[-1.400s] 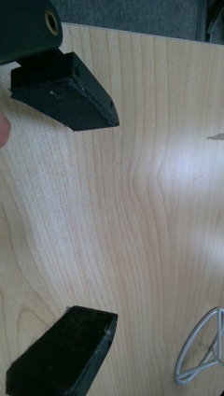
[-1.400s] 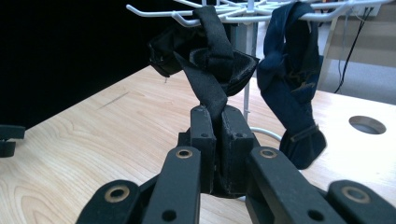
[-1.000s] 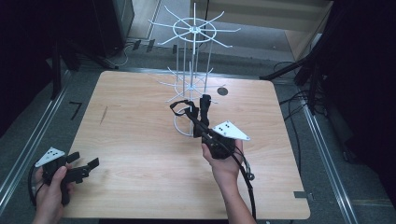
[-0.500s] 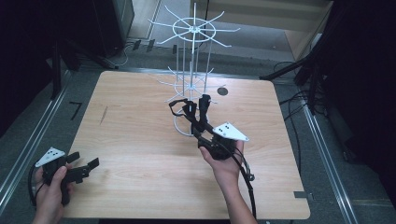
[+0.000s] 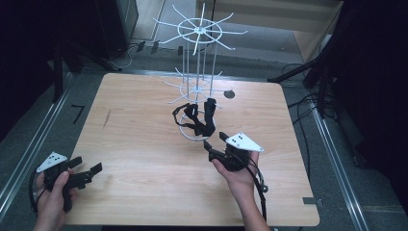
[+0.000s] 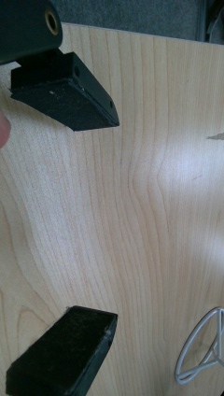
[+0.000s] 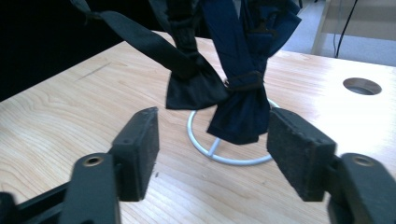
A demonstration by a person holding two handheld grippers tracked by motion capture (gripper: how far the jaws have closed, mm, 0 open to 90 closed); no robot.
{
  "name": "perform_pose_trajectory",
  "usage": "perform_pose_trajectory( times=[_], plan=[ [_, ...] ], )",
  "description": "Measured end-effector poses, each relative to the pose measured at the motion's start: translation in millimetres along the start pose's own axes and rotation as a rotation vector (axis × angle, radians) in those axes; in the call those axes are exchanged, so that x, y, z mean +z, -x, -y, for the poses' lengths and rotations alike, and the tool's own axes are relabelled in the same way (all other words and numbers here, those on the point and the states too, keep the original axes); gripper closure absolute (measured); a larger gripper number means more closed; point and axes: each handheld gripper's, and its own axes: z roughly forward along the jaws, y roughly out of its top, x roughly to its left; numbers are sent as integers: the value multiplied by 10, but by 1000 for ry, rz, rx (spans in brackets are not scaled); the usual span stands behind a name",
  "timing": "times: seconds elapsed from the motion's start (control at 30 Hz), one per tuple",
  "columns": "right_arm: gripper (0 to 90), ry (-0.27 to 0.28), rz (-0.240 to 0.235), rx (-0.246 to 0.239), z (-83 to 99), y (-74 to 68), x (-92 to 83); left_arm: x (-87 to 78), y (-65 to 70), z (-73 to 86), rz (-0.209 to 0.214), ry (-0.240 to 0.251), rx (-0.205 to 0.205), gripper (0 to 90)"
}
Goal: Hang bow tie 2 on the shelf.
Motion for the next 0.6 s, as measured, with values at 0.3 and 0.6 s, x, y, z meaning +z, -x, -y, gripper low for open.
perform_pose_trajectory(
  times=[0.3, 0.6],
  plan=[
    [323, 6, -5, 24, 100, 129, -111, 0, 2, 0, -2, -1, 2, 71],
    [265, 14, -9, 56, 158, 242, -191, -3, 6, 1, -3, 0, 0, 71]
  ],
)
